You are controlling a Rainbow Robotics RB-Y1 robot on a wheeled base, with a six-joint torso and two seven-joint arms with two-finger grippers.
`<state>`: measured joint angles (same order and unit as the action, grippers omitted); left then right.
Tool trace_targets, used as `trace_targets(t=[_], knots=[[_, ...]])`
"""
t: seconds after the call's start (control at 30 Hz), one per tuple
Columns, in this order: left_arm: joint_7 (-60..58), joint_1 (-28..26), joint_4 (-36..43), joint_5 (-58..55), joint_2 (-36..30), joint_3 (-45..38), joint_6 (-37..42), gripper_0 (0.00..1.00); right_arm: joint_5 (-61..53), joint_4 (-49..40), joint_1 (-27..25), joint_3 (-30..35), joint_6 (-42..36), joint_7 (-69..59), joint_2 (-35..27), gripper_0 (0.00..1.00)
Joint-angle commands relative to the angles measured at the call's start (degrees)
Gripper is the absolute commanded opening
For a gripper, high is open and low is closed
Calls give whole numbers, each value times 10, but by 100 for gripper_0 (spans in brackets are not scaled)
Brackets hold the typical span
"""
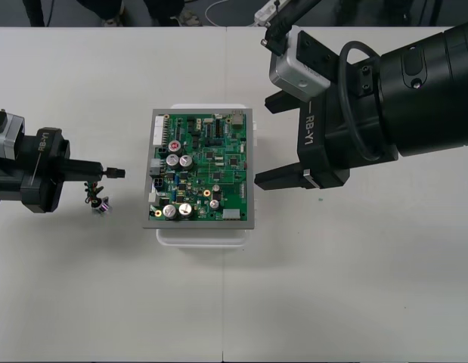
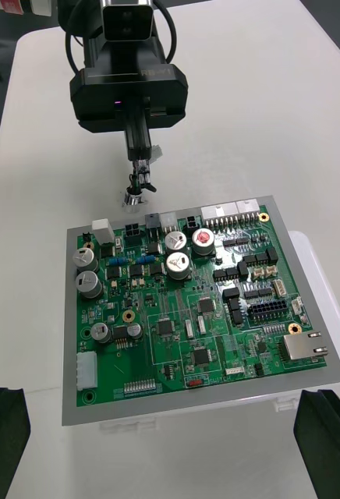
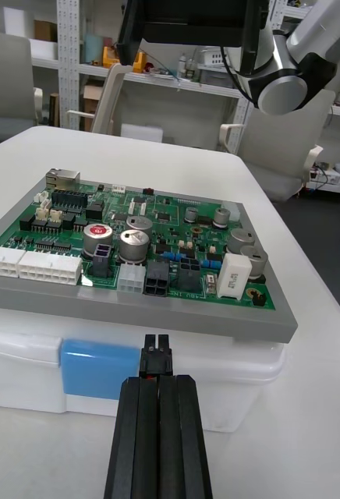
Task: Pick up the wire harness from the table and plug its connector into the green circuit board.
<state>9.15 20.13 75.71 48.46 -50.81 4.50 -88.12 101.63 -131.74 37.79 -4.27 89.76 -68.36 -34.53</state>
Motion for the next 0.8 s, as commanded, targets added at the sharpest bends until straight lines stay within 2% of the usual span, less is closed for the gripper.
trace_targets(t=[0.03,0.53,0.8], knots=[[59,-10,-1,-16,-17,8,-19,0,13,-29,-3,-16,2,-14,8,99],[65,-11,-15,-36,12,4,-19,0,49,-36,-3,-85,2,-14,3,99],[70,-11,-19,-34,28,0,-19,0,55,-48,-3,-90,2,-15,3,99]])
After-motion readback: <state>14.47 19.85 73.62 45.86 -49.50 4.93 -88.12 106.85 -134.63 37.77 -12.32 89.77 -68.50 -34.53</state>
